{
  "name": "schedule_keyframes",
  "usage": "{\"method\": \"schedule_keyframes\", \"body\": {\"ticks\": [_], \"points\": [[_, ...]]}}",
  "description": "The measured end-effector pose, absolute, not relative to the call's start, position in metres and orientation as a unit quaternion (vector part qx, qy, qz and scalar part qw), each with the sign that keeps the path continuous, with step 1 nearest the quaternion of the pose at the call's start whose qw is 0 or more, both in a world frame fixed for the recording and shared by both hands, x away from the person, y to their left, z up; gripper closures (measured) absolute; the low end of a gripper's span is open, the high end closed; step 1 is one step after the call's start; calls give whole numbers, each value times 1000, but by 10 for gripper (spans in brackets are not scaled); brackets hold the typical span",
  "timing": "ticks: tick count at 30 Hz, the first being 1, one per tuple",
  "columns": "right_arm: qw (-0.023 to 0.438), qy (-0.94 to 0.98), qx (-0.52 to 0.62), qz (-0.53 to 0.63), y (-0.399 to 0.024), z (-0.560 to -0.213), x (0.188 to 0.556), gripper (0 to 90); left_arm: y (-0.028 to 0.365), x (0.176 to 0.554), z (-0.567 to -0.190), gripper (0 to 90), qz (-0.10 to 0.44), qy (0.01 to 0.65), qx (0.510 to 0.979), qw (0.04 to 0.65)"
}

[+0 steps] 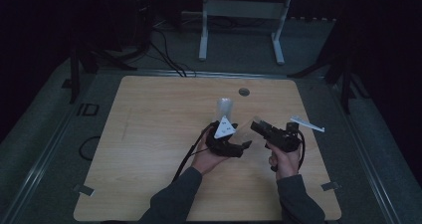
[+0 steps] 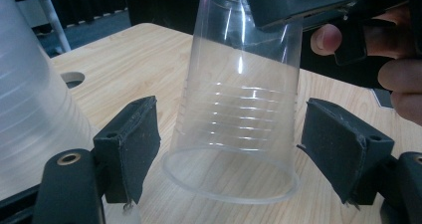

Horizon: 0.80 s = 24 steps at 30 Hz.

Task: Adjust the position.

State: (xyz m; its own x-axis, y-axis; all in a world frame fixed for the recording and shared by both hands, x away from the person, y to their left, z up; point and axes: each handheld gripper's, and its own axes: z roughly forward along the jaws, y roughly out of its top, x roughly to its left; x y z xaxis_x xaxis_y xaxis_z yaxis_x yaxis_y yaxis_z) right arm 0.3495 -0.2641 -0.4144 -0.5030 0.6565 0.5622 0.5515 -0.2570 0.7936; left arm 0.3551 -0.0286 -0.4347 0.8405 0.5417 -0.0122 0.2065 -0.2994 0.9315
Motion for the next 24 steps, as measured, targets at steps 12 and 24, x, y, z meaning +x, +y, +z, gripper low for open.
{"method": "schedule_keyframes", "body": {"ticks": [12,24], "points": [[24,594,499,631,-267,-416,350,419,-33,355,-437,234,154,236,791,542],[10,589,496,638,-268,-416,351,419,-37,356,-440,235,150,235,796,538]]}}
